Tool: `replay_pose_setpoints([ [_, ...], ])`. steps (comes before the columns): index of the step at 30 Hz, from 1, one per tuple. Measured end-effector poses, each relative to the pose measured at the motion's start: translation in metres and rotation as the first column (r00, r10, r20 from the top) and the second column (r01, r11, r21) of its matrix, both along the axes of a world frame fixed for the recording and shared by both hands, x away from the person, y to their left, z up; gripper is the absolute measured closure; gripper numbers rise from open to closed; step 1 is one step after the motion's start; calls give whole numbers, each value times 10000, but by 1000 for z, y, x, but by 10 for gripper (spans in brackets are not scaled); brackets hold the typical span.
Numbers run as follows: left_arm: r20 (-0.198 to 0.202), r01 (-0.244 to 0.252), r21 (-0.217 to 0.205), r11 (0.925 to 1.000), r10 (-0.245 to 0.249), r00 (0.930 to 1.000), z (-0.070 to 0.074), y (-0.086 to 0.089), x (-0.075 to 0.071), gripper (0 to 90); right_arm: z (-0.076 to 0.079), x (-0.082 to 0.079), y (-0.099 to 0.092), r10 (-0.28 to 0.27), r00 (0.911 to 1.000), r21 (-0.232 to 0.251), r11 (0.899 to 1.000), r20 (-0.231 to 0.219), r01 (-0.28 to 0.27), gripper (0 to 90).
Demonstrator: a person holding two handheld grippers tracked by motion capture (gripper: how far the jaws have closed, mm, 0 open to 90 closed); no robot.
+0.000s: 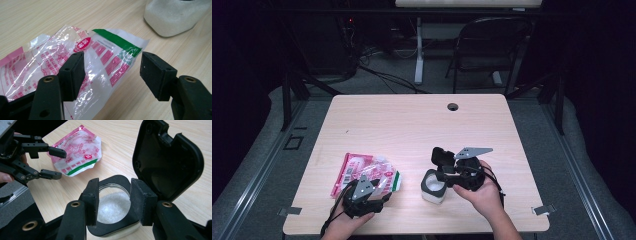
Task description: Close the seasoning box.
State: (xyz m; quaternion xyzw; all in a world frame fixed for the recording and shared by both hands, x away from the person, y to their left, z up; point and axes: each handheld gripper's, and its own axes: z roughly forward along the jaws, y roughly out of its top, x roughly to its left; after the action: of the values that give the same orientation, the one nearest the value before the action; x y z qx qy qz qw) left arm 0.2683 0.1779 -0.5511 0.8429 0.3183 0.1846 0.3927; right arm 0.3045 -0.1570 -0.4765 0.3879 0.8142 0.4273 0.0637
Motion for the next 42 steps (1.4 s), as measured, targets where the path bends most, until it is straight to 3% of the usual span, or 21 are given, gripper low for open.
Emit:
replay_pose_setpoints([
  [10, 33, 20, -112, 9999, -19, 10000, 6, 2, -1, 372, 3, 0, -4, -69, 10000, -5, 10000, 27, 69, 604],
  [24, 148, -343, -325, 9989, 348, 9993, 14, 12, 0, 377, 8, 1, -13, -339, 9993, 9, 9994, 184, 339, 607],
  [36, 260, -775, -570, 9954, 790, 9965, 19, 23, 3, 404, 13, 2, -22, -455, 9989, -110, 9989, 135, 456, 524],
  [42, 4, -1205, -771, 9897, 1209, 9927, 20, 33, 8, 402, 18, 3, -26, -573, 9983, -26, 9984, 108, 573, 465],
])
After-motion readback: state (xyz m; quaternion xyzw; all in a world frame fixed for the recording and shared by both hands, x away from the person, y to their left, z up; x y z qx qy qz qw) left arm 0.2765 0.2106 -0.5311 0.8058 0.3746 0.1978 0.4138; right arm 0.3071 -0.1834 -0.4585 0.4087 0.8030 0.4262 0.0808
